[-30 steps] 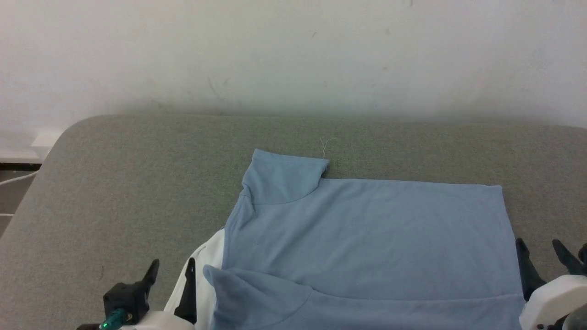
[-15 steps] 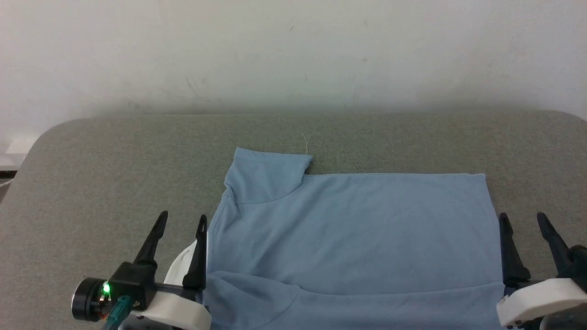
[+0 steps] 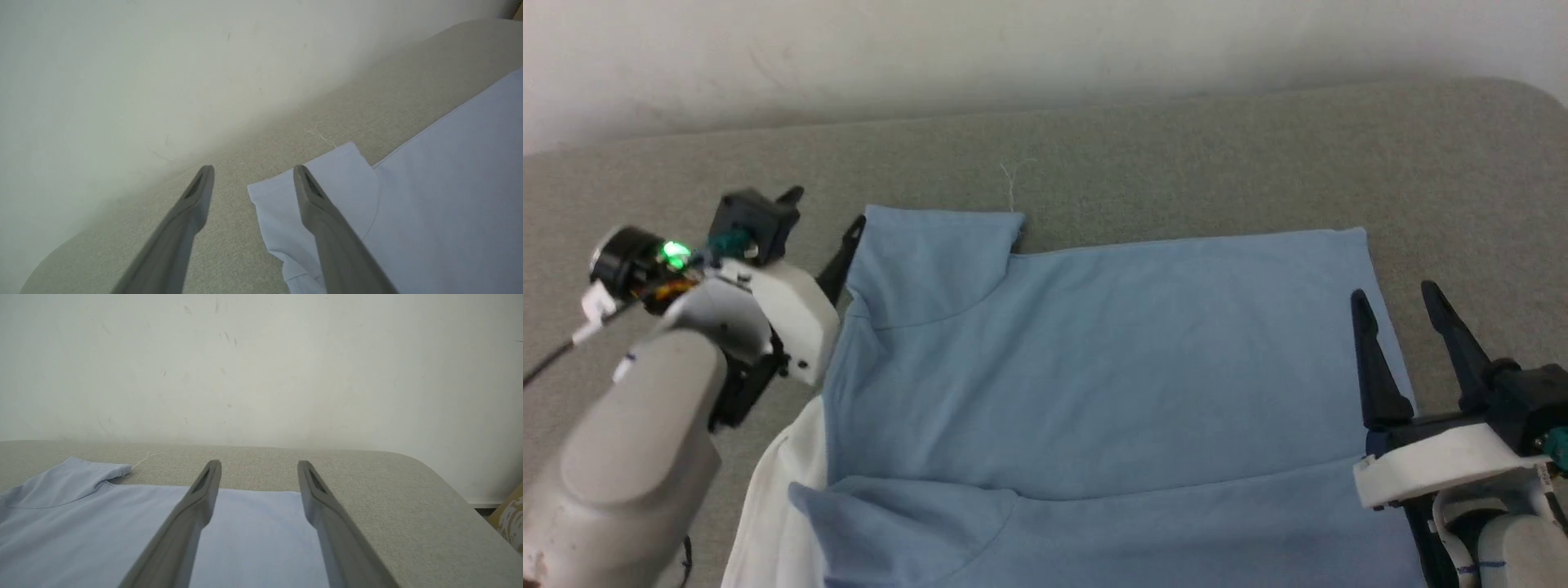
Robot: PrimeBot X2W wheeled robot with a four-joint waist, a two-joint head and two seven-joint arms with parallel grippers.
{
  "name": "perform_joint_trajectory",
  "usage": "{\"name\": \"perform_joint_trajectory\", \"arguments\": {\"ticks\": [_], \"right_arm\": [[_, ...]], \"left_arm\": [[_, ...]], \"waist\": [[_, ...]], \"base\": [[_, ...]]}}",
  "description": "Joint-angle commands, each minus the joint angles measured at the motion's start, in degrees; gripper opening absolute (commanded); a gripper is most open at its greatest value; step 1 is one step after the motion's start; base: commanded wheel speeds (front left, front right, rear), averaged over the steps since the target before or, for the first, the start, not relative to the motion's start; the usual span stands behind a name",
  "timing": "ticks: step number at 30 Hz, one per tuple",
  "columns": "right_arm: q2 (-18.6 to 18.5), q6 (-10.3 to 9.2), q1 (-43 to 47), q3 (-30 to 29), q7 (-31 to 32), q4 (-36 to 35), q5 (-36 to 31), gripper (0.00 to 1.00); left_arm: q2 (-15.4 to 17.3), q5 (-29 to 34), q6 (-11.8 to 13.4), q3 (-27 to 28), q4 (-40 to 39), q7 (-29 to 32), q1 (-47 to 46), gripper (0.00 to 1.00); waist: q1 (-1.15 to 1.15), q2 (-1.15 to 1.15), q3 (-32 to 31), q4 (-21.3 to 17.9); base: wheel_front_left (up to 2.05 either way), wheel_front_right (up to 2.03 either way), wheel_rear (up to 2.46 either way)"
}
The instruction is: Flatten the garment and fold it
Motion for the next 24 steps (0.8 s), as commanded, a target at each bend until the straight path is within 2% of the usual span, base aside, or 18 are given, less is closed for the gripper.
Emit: {"name": "perform_joint_trajectory", "arguments": {"ticks": [1,6,15,20,24], "right_arm": [[0.2,-0.05,-1.2,0.4,-0.4,-0.4,-0.4,1.00],[0.4,-0.05,-3.4,2.1,-1.1,-0.4,-0.4,1.00],[0.5,-0.05,-4.5,3.0,-3.1,1.5,1.0,1.00],[0.5,-0.05,-4.9,3.1,-3.7,2.4,1.4,1.00],[0.5,-0.05,-5.1,2.9,-4.2,2.8,1.7,1.00]], "left_arm": [[0.6,-0.1,-0.9,-0.4,1.6,1.7,-2.4,1.00],[2.2,-3.2,-4.4,-1.9,10.1,13.1,-13.5,1.00],[4.7,-11.5,-5.3,-6.1,19.6,32.6,-23.4,1.00],[6.6,-15.9,-5.3,-7.0,20.5,38.6,-24.3,1.00],[7.5,-17.7,-5.3,-7.4,20.3,40.9,-24.2,1.00]], "waist": [[-0.02,0.00,6.0,-5.0],[-0.02,0.00,10.0,-8.3],[-0.02,0.00,13.2,-11.9],[-0.02,0.00,13.8,-12.8],[-0.02,0.00,14.4,-13.0]], "base": [[0.00,0.00,0.00],[0.00,0.00,0.00],[0.00,0.00,0.00],[0.00,0.00,0.00],[0.00,0.00,0.00]]}}
